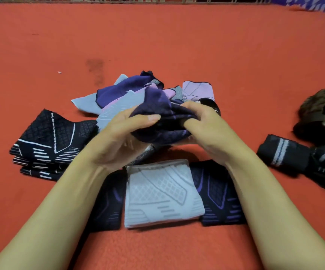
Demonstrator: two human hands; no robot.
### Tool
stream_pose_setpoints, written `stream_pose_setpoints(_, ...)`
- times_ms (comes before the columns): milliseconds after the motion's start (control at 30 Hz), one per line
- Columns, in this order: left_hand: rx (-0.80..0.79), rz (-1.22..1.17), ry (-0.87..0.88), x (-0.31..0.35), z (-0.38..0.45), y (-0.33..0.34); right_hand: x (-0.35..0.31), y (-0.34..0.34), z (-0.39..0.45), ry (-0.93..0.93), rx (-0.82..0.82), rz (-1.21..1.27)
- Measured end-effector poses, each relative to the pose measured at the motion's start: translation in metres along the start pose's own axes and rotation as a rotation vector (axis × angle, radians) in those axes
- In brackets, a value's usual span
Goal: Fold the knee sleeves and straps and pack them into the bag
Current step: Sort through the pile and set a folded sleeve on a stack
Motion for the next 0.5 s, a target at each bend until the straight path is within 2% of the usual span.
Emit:
stream_pose_setpoints(67,0.187,0.125,0.038,0.003,0.004,-0.026,-0.007,0.023,-0.009,0.028,-0.184,0.409)
stream_pose_setpoints(167,0.332,0.231,0.053,0.002,0.009,-0.038,-0.022,0.046,-0.018,0.014,-0.405,0.788)
stream_pose_setpoints(233,0.361,0.297,0.055,0.003,0.01,-0.036,-0.031,0.052,-0.025,0.005,-0.557,0.922)
stream_pose_setpoints(267,0.373,0.305,0.048,0.004,0.008,-0.037,-0.034,0.052,-0.027,-0.016,-0.596,0.887)
stream_pose_setpoints(333,0.389,0.296,0.047,0.006,0.004,-0.04,-0.026,0.042,-0.019,-0.083,-0.492,0.553)
stream_pose_setpoints(433,0.366,0.345,0.097,0.009,0.0,-0.039,-0.013,0.003,0.004,-0.162,0.062,-0.125)
stream_pose_setpoints(500,0.3,0.361,0.101,0.004,0.0,-0.028,-0.006,-0.009,0.007,-0.159,0.254,-0.262)
Point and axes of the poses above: each hand's wrist, its own z-axis towards the middle knuckle, its own y-axis out of the palm, x = y × z, the point moved 9 cm from there along z, towards the middle knuckle, and after that the axes turned 7 degrees about -z, right-handed, at the moved point
